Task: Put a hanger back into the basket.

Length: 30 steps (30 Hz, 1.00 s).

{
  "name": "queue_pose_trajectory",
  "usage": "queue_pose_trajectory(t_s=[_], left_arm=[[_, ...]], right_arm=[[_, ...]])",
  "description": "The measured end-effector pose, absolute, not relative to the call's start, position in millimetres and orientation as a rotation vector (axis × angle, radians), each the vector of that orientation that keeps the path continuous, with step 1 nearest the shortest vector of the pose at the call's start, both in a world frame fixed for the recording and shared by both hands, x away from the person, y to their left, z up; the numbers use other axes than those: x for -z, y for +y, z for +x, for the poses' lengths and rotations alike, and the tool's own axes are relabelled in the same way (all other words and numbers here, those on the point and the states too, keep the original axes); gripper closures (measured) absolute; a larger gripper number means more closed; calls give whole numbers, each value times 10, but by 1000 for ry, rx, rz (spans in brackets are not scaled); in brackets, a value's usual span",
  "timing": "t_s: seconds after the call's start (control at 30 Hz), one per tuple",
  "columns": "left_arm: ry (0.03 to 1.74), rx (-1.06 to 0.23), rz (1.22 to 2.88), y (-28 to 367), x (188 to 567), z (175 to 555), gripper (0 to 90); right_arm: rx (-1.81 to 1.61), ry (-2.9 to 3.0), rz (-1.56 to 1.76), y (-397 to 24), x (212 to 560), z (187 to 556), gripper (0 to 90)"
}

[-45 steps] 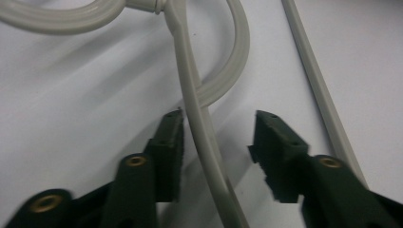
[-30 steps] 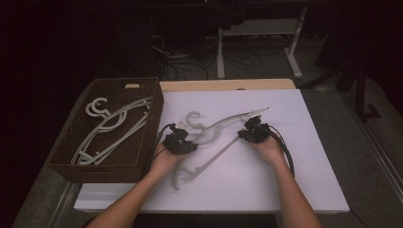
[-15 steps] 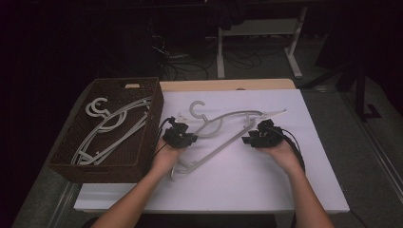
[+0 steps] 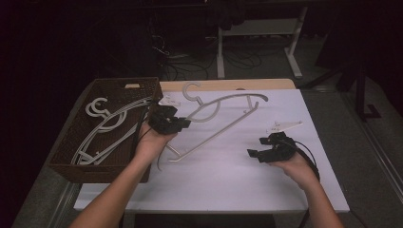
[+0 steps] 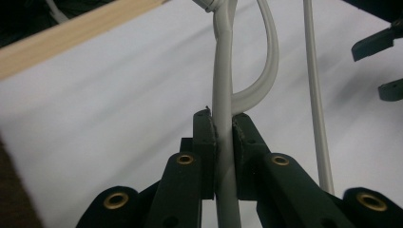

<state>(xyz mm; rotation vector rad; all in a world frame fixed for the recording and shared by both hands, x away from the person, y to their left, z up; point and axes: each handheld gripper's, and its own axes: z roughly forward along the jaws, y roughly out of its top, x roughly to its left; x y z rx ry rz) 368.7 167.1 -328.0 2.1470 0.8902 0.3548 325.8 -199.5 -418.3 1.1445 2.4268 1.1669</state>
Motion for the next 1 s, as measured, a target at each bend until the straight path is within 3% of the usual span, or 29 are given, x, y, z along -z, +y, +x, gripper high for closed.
queue_pose_trajectory(t_s=[0.47, 1.0], left_arm=[[957, -469, 2092, 2725, 2766, 3731, 825], [1144, -610, 2029, 4029, 2804, 3775, 825]], right_arm=[[-1186, 2412, 1136, -1969, 4167, 3288, 156], [-1168, 2383, 1170, -2002, 4144, 3279, 147]])
